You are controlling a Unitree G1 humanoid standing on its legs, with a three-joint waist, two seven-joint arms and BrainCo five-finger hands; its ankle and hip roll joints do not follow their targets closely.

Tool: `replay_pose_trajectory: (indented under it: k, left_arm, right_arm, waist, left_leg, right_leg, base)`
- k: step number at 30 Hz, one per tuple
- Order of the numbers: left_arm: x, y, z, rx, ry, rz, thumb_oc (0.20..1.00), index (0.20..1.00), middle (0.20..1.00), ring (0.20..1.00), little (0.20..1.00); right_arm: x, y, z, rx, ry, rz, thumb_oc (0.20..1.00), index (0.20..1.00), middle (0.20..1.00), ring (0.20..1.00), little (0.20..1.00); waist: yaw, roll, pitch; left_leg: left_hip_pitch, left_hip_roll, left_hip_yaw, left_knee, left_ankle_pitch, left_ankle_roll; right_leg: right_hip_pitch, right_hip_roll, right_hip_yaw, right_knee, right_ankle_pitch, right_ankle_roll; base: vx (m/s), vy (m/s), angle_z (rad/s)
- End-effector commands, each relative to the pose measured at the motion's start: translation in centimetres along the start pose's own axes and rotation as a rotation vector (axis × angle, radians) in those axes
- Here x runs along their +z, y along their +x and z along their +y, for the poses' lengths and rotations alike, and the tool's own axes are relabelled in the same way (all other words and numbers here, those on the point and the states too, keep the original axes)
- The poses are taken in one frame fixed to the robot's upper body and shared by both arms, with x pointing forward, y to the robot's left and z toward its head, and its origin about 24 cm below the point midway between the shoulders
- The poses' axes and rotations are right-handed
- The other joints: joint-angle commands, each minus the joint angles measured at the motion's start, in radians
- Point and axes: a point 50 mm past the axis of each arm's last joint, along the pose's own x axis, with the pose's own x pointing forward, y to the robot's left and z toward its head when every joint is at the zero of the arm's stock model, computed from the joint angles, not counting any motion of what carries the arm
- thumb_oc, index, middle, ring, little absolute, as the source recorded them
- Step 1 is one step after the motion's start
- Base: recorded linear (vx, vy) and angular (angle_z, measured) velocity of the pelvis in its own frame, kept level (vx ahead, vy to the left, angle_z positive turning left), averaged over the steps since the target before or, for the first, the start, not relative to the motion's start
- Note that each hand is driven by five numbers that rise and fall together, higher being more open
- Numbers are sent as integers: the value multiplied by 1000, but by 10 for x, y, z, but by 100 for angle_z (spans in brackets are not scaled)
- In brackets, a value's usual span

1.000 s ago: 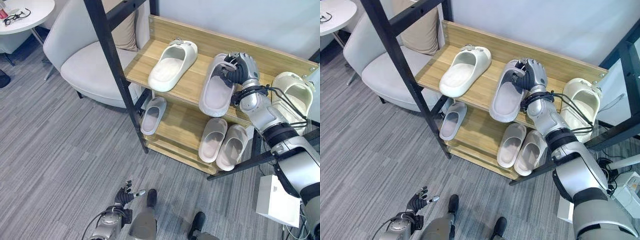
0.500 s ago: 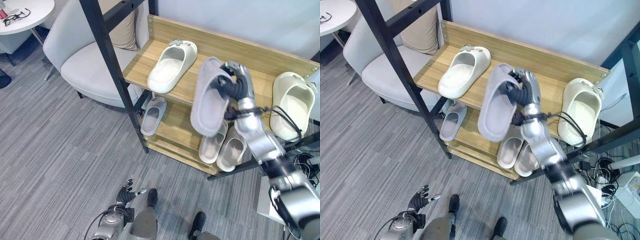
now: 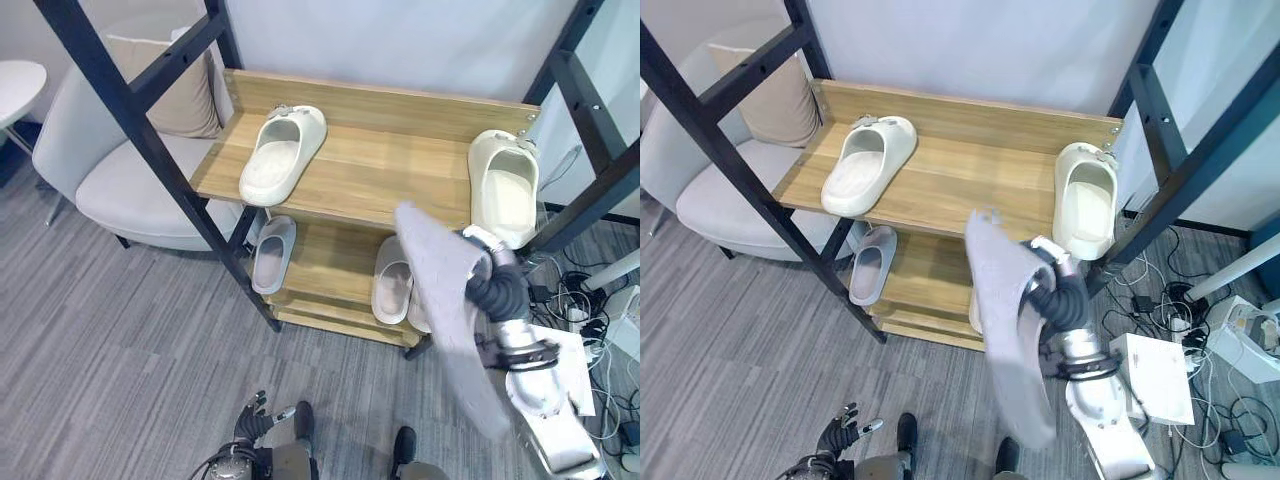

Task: Arrange the slippers neatly on the shoe rack.

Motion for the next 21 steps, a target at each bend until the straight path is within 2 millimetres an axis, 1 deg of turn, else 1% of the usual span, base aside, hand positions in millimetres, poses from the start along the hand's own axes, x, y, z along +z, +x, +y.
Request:
replay_pose_trajectory:
  k: [1,2,3,5,6,9,10,11,12,13,14,16,17,18,19,20,21]
  left_arm:
    - [17,10,3,12,48,-58,1000,1000,1000,1000,1000]
    - [18,10,3,12,47,-58,1000,1000,1000,1000,1000]
    - [21,11,1,15,45,-70,1000,1000,1000,1000,1000]
    - [23,11,0,19,42,-81,1000,1000,1000,1000,1000]
    - [24,11,-1,15,38,-89,1000,1000,1000,1000,1000]
    - [28,11,-1,13,38,-104,1000,1000,1000,1000,1000]
    - [29,11,-2,8,39,-112,1000,1000,1000,1000,1000]
    - [31,12,-3,-1,36,-119,1000,1000,1000,1000,1000]
    - [32,12,-3,0,36,-120,1000,1000,1000,1000,1000]
    - [33,13,-3,-1,36,-125,1000,1000,1000,1000,1000]
    - [35,13,-4,-5,39,-131,1000,1000,1000,1000,1000]
    - [44,16,-6,-11,38,-157,1000,1000,1000,1000,1000]
    - [49,16,-7,-12,40,-175,1000,1000,1000,1000,1000]
    - [53,17,-9,-21,41,-189,1000,1000,1000,1000,1000]
    - [53,17,-9,-21,42,-190,1000,1000,1000,1000,1000]
    - [57,18,-9,-21,42,-205,1000,1000,1000,1000,1000]
    - [69,18,-10,-23,41,-249,1000,1000,1000,1000,1000]
  right_arm:
    - [44,21,21,204,350,-244,200,200,200,200,200]
    - [44,21,21,204,351,-244,200,200,200,200,200]
    - [41,28,43,329,349,-219,200,200,200,200,200]
    - [36,32,55,382,370,-196,200,200,200,200,200]
    - [30,34,62,411,366,-165,200,200,200,200,200]
    - [13,39,71,460,293,-94,200,200,200,200,200]
    - [4,41,70,477,168,-65,200,200,200,200,200]
    - [-14,46,65,481,-49,-17,200,200,200,200,200]
    - [-15,46,65,481,-50,-18,200,200,200,200,200]
    - [-19,50,59,454,-134,-11,200,200,200,200,200]
    - [-23,56,52,430,-265,-12,200,200,200,200,200]
    - [-32,66,38,352,-405,2,200,200,200,200,200]
    - [-36,73,27,303,-505,9,200,200,200,200,200]
    - [-38,77,22,271,-539,10,200,200,200,200,200]
    - [-38,77,22,270,-540,9,200,200,200,200,200]
    - [-37,85,14,217,-614,-8,200,200,200,200,200]
    - [-36,98,-1,117,-724,-29,200,200,200,200,200]
  waist:
    - [30,-29,-3]
    - [29,-29,-5]
    - [41,-25,-10]
    - [49,-22,-10]
    - [55,-19,-10]
    - [67,-19,-4]
    - [74,-18,2]
    - [86,-18,18]
    - [85,-18,19]
    - [89,-17,33]
    - [97,-14,46]
    - [109,-8,77]
    - [118,-2,97]
    - [124,2,110]
    - [123,2,109]
    - [129,8,124]
    - [140,19,152]
  left_leg:
    - [92,-13,-9,4,-121,-1]
    - [88,-13,-10,4,-119,-1]
    - [89,-11,-17,4,-117,-5]
    - [89,-11,-25,4,-114,-7]
    - [88,-11,-28,4,-113,-8]
    - [83,-10,-39,4,-109,-10]
    - [79,-10,-43,4,-107,-12]
    - [69,-10,-54,4,-101,-14]
    - [69,-10,-55,4,-101,-14]
    - [60,-10,-63,4,-95,-15]
    - [46,-11,-71,4,-89,-17]
    - [7,-13,-91,14,-77,-20]
    - [-19,-14,-102,26,-71,-21]
    - [-47,-16,-113,46,-70,-22]
    - [-51,-17,-115,49,-71,-21]
    - [-85,-20,-123,75,-71,-22]
    - [-143,-26,-139,121,-72,-21]
  right_leg:
    - [73,-6,26,8,-87,22]
    - [69,-6,26,7,-85,22]
    - [75,-5,21,9,-89,17]
    - [79,-3,15,11,-91,14]
    - [79,-3,12,13,-93,13]
    - [81,-1,3,19,-100,9]
    - [78,0,-2,22,-104,8]
    - [74,0,-13,28,-109,6]
    - [74,0,-14,29,-109,6]
    - [68,-1,-21,34,-111,5]
    - [59,-2,-30,40,-115,5]
    - [33,-6,-48,62,-121,2]
    - [17,-8,-57,71,-123,-1]
    - [1,-11,-67,83,-125,-3]
    - [-2,-11,-68,85,-126,-3]
    - [-23,-16,-78,100,-128,-5]
    - [-68,-26,-85,133,-131,-8]
  base:
    - [-19,-38,4]
    - [-21,-46,5]
    - [-13,-35,6]
    - [-15,-31,7]
    - [-20,-25,10]
    - [-20,-22,11]
    - [-55,-39,10]
    - [-51,-32,10]
    - [-71,-33,15]
    - [-90,-16,19]
    - [-124,-23,25]
    - [-158,-34,25]
    - [-182,-39,30]
    - [-121,-22,29]
    - [-102,-5,43]
    - [-150,0,34]
    - [-183,-1,35]
